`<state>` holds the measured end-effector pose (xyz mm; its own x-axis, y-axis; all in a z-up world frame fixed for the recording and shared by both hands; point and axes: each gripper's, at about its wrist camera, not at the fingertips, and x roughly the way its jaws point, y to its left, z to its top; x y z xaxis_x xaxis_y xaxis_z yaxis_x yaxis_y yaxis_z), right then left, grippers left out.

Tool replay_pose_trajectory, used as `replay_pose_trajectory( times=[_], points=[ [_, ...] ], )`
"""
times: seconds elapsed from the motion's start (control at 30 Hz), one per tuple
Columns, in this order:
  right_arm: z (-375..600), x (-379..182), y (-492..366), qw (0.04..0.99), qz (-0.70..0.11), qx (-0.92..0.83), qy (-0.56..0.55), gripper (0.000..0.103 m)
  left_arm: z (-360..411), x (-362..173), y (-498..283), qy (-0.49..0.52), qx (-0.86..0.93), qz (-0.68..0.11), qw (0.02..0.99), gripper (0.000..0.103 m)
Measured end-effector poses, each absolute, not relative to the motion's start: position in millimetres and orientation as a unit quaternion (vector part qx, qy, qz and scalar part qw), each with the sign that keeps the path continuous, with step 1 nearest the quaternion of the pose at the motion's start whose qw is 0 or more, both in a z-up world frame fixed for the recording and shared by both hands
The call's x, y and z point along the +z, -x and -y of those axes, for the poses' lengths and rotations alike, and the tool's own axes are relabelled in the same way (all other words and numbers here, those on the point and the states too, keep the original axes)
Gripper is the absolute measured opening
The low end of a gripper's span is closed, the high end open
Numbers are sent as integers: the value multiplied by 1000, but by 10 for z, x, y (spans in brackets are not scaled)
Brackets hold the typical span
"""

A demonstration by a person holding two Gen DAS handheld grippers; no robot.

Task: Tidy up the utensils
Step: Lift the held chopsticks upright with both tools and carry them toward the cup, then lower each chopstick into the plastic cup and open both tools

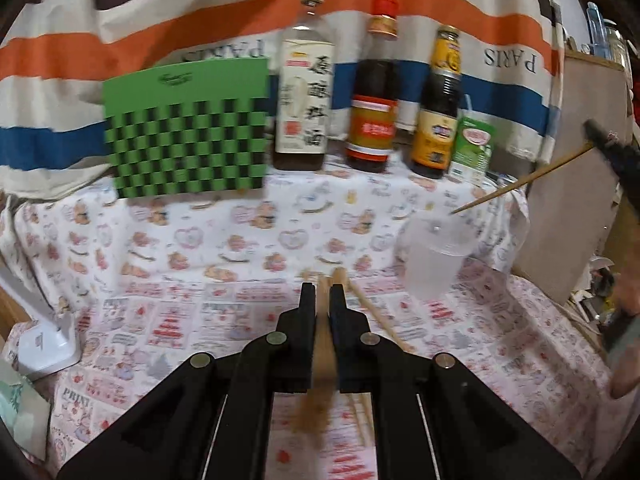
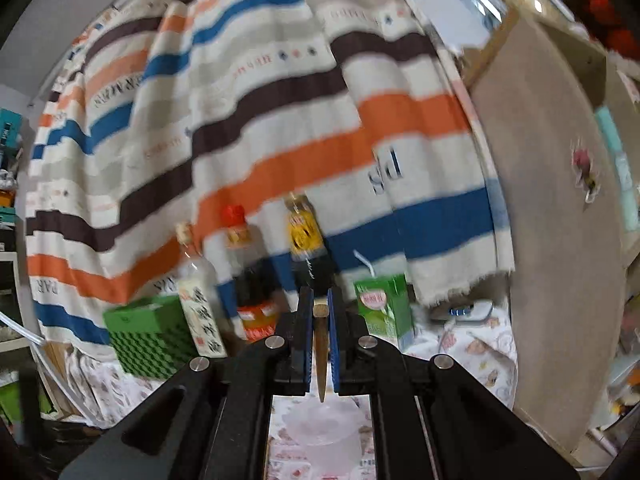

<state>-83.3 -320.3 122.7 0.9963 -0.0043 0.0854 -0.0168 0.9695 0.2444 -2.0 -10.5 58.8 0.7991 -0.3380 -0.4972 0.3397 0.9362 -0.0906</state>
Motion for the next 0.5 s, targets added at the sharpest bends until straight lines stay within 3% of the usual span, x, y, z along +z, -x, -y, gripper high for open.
replay_pose_trajectory(
  times=[0.37,0.5],
  points=[
    [3432,723,174,977,-74,65,-188,8,643,1195,145,9,-217,-129,968,6],
    [3357,683,162,981,-81,57,-170,8,793,1407,231,36,-264,-77,961,6]
  ],
)
